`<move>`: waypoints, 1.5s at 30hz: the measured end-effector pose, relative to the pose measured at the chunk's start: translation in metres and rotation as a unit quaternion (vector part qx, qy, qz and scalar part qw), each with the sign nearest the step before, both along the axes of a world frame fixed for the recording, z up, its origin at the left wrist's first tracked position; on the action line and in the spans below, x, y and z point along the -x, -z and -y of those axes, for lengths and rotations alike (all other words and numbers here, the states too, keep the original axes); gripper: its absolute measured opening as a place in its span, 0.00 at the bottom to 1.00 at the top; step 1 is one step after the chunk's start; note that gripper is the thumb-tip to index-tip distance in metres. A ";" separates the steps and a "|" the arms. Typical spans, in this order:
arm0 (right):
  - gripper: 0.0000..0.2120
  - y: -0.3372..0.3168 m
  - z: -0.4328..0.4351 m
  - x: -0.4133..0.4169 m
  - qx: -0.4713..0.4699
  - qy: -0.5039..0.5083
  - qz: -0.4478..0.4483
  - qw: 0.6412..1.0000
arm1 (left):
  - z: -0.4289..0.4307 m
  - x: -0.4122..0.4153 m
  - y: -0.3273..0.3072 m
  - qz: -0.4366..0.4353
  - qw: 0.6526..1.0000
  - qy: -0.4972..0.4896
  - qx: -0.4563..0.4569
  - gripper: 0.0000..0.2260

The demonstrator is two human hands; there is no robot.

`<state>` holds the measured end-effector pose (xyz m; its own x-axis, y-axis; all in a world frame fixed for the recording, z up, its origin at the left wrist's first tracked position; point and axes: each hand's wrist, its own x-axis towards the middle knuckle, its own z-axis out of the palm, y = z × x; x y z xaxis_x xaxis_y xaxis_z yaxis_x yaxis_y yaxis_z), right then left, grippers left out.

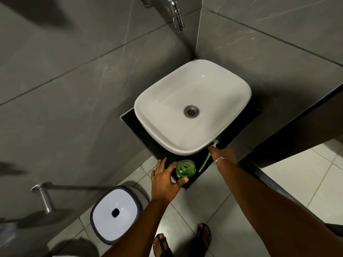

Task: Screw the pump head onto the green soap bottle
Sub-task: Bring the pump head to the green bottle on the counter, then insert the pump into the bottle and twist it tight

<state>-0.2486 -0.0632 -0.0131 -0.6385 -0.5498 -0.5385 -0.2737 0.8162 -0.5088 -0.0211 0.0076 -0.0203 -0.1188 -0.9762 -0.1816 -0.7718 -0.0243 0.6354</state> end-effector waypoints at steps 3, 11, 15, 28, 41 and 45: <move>0.28 -0.008 -0.007 0.002 0.020 0.046 0.037 0.998 | 0.001 -0.001 0.000 0.005 1.000 0.005 0.001 0.34; 0.10 -0.089 -0.078 -0.022 0.378 0.127 0.099 0.911 | 0.002 -0.002 -0.001 -0.008 1.000 0.000 -0.002 0.33; 0.08 -0.109 -0.094 -0.051 0.425 0.020 0.080 0.902 | 0.003 -0.004 -0.001 -0.003 1.000 0.007 -0.003 0.33; 0.10 -0.080 -0.089 -0.080 0.408 -0.101 -0.026 0.907 | 0.005 -0.004 -0.003 0.014 1.000 0.019 -0.003 0.34; 0.28 -0.053 -0.109 -0.080 0.357 -0.214 -0.058 0.907 | 0.006 -0.005 -0.002 0.017 1.000 0.018 0.003 0.30; 0.22 -0.049 -0.097 -0.085 0.333 -0.241 -0.048 0.910 | 0.005 -0.005 -0.002 0.013 1.000 0.016 0.001 0.31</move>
<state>-0.1635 0.0336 0.0361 -0.2635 -0.9626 0.0632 -0.5875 0.1082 -0.8020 -0.0165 0.0025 -0.0179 -0.1458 -0.9720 -0.1841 -0.7889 0.0019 0.6145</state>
